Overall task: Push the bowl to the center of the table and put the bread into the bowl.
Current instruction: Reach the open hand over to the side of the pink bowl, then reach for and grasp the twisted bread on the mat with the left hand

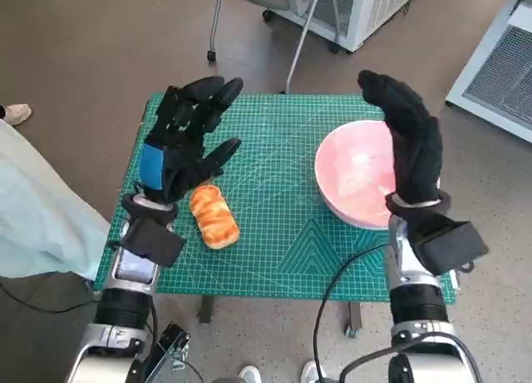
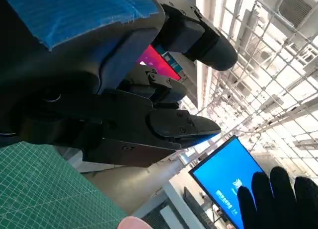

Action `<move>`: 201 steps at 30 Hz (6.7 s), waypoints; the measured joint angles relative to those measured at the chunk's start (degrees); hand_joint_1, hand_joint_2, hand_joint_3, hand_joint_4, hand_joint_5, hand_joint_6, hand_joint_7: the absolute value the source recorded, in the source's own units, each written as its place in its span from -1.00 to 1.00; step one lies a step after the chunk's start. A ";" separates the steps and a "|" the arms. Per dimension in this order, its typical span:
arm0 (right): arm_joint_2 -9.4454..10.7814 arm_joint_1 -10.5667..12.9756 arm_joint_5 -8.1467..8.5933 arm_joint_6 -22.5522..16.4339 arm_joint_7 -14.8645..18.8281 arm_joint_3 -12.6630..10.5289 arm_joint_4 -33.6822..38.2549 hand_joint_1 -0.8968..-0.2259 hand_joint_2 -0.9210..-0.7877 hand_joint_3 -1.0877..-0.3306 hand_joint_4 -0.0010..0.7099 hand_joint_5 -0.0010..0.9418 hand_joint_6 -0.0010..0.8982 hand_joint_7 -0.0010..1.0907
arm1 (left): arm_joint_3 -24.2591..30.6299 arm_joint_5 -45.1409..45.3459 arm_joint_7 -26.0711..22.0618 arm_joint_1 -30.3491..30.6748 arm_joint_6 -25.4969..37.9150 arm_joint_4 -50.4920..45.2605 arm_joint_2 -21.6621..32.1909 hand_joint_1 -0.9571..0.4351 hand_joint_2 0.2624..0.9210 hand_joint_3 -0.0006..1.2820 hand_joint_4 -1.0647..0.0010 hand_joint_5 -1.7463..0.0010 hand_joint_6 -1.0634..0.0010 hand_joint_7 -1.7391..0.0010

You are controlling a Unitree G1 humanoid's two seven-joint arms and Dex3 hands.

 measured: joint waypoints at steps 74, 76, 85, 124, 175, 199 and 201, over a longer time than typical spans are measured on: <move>3.18 -10.22 5.47 27.80 -10.10 -14.88 28.43 0.59 -0.89 0.12 0.23 -0.97 -0.41 0.17 | 2.93 -0.88 -1.38 5.60 5.83 -10.72 2.02 0.15 0.99 -0.58 0.30 0.53 0.58 -0.02; 3.77 -10.79 5.43 28.38 -10.62 -14.82 28.56 0.57 -0.75 0.08 0.23 -0.98 -0.40 0.16 | 3.14 -0.83 -1.35 6.22 6.56 -12.09 2.02 0.15 0.98 -0.57 0.37 0.45 0.59 -0.03; 7.37 -13.27 5.35 30.86 -11.97 -14.76 29.06 0.56 -0.40 -0.01 0.25 -0.99 -0.36 0.16 | 4.85 -0.59 -1.01 10.76 11.01 -20.14 2.39 0.20 0.57 -0.18 0.64 0.15 0.70 -0.16; 2.07 -10.69 -0.89 -2.21 7.32 -1.25 11.85 0.25 -0.91 0.39 0.34 -0.95 -0.54 0.42 | 12.19 1.79 -27.41 16.50 12.03 -15.37 41.81 0.46 0.81 -1.00 0.24 1.00 0.16 0.89; 0.60 -2.74 2.23 0.91 11.04 2.78 0.49 0.43 -1.00 0.38 0.28 -0.98 -0.68 0.59 | -19.23 38.04 -11.02 -9.96 -10.29 1.62 34.45 0.17 0.85 -0.98 0.10 0.97 -0.07 0.93; -0.51 0.70 2.30 2.74 8.80 2.61 -4.54 0.41 -1.00 0.31 0.29 -0.98 -0.72 0.64 | -29.38 45.96 -5.14 -15.74 -10.93 10.48 31.95 0.22 0.91 -0.99 -0.05 0.96 -0.17 0.93; -0.57 0.86 2.28 3.13 8.49 2.61 -4.85 0.41 -1.00 0.31 0.29 -0.98 -0.72 0.65 | -29.69 46.11 -5.01 -16.03 -11.14 11.15 31.95 0.22 0.92 -0.99 -0.06 0.96 -0.18 0.93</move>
